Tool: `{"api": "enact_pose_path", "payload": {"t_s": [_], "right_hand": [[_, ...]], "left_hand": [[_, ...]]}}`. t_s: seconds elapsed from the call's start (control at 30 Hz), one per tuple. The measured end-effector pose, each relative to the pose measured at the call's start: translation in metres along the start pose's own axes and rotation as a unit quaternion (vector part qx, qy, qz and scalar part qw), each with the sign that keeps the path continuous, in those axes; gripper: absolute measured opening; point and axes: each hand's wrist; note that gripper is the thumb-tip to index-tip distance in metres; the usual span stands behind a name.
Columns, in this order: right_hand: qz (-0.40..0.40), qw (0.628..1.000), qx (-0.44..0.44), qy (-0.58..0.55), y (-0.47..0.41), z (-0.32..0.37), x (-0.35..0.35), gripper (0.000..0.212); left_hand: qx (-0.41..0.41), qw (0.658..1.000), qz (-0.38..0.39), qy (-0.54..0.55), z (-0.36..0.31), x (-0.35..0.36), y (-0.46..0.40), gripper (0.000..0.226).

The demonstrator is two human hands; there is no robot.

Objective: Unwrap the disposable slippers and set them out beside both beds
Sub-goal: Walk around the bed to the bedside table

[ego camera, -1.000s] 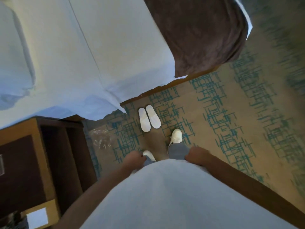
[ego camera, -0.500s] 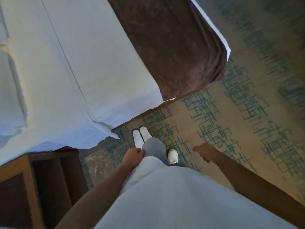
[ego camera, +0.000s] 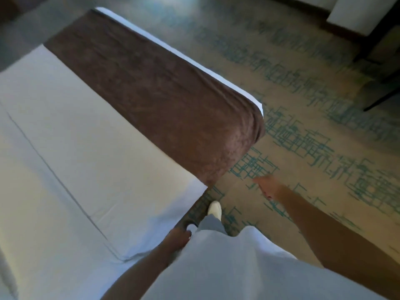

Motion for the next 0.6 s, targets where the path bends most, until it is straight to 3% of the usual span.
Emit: {"api": "enact_pose_path", "payload": {"t_s": [0.07, 0.13, 0.2, 0.3, 0.4, 0.47, 0.53, 0.6], "right_hand": [[-0.013, 1.000, 0.018, -0.014, -0.002, -0.004, 0.000, 0.033], [-0.025, 0.997, 0.052, -0.046, -0.002, -0.022, 0.006, 0.038], [-0.042, 0.994, 0.084, -0.053, 0.001, -0.049, 0.014, 0.048], [-0.048, 0.991, 0.121, -0.025, 0.012, -0.083, 0.021, 0.046], [-0.019, 0.988, 0.152, 0.024, 0.025, -0.109, 0.025, 0.024], [0.004, 0.985, 0.159, 0.061, 0.021, -0.118, 0.021, 0.034], [-0.010, 0.984, 0.176, 0.001, 0.008, -0.116, 0.013, 0.039], [-0.009, 0.978, 0.191, -0.082, -0.005, -0.106, 0.000, 0.030]], "left_hand": [[0.052, 0.998, -0.021, -0.014, -0.054, -0.048, 0.032, 0.027], [0.147, 0.989, -0.007, -0.012, -0.101, -0.083, 0.034, 0.034], [0.113, 0.993, -0.036, 0.025, -0.145, -0.101, 0.027, 0.038], [0.161, 0.987, -0.017, 0.000, -0.217, -0.125, 0.028, 0.047], [0.203, 0.979, -0.002, -0.017, -0.272, -0.132, 0.026, 0.041], [0.218, 0.976, 0.008, -0.020, -0.299, -0.130, 0.022, 0.040], [0.227, 0.974, 0.013, -0.016, -0.316, -0.127, 0.016, 0.041], [0.209, 0.978, 0.018, -0.001, -0.325, -0.120, 0.006, 0.043]]}}
Point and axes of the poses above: each hand's wrist, its own y-axis away from the middle knuckle, its own x-axis out of the palm, z = x × y, and after that the axes turned 6 degrees about y, right-handed
